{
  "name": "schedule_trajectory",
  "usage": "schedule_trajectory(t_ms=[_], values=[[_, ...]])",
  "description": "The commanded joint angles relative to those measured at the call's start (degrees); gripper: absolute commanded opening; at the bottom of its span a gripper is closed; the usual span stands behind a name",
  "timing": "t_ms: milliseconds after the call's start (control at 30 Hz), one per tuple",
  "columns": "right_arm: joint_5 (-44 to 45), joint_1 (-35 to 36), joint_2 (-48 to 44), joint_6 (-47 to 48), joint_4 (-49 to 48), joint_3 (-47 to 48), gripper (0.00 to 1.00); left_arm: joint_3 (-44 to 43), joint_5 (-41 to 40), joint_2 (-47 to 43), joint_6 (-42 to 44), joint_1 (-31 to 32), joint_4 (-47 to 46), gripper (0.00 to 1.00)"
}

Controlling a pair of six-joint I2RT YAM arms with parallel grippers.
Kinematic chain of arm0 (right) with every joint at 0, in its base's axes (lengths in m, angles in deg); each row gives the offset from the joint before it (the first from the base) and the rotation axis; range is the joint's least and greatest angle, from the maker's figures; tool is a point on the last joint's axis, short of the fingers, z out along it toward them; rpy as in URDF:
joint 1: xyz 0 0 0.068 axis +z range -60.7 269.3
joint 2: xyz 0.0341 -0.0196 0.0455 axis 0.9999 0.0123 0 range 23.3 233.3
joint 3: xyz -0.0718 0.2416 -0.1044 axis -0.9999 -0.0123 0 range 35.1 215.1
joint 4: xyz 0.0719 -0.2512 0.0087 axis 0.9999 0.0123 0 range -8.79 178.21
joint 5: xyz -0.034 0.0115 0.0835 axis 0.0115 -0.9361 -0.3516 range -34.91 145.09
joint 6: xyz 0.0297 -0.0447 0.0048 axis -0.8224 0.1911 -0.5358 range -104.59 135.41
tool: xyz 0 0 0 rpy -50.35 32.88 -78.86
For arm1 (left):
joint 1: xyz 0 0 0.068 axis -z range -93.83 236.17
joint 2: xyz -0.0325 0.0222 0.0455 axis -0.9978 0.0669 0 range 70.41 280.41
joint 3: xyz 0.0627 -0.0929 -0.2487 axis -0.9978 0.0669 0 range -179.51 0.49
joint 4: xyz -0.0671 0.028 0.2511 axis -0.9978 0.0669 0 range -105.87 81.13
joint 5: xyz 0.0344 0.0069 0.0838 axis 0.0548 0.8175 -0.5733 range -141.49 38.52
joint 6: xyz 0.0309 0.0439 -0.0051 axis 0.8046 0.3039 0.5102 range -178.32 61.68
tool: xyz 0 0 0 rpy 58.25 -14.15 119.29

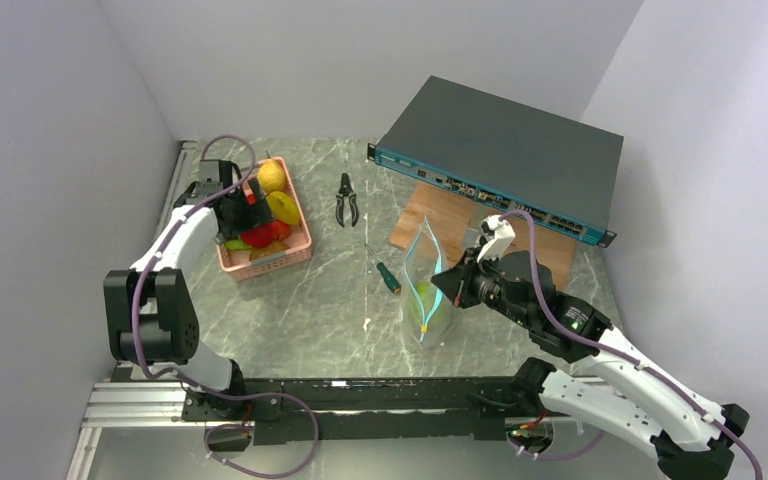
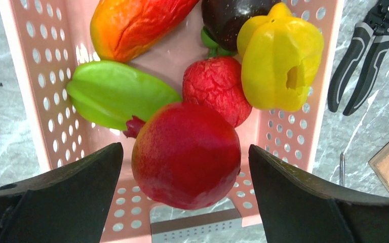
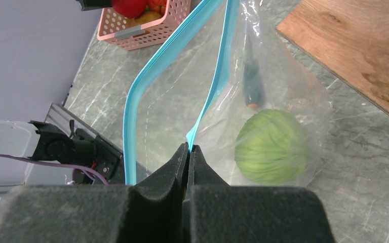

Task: Place the food in the zip-top bag and seal the zipper
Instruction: Pick up the fake fruit from the bin.

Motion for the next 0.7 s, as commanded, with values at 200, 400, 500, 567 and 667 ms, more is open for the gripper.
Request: schedule_trajectory(t_ms=[200, 400, 500, 567, 667], values=[[-1.3, 0.1, 0.6, -0.4, -1.4, 1.4, 0.00, 0.4, -0.4, -4.1, -4.0, 0.4, 2.1, 0.98], [-1.6, 0.1, 1.0, -0.3, -1.1, 2.4, 0.00, -0.6, -0.4, -1.9, -3.5, 0.4, 3.1, 0.91], [-1.6, 0.1, 0.5, -0.7, -1.3, 1.9, 0.00, -0.6, -0.4, -2.1, -3.4, 0.4, 3.0, 0.82], [-1.9, 0.1, 0.3, -1.0, -1.6, 1.4, 0.00, -0.3, -0.4, -2.3, -3.5, 0.4, 2.6, 0.76], [-2.3, 0.1, 0.7, -1.2, -1.9, 1.4, 0.00, -0.6, -0.4, -2.0, -3.4, 0.4, 2.9, 0.77]])
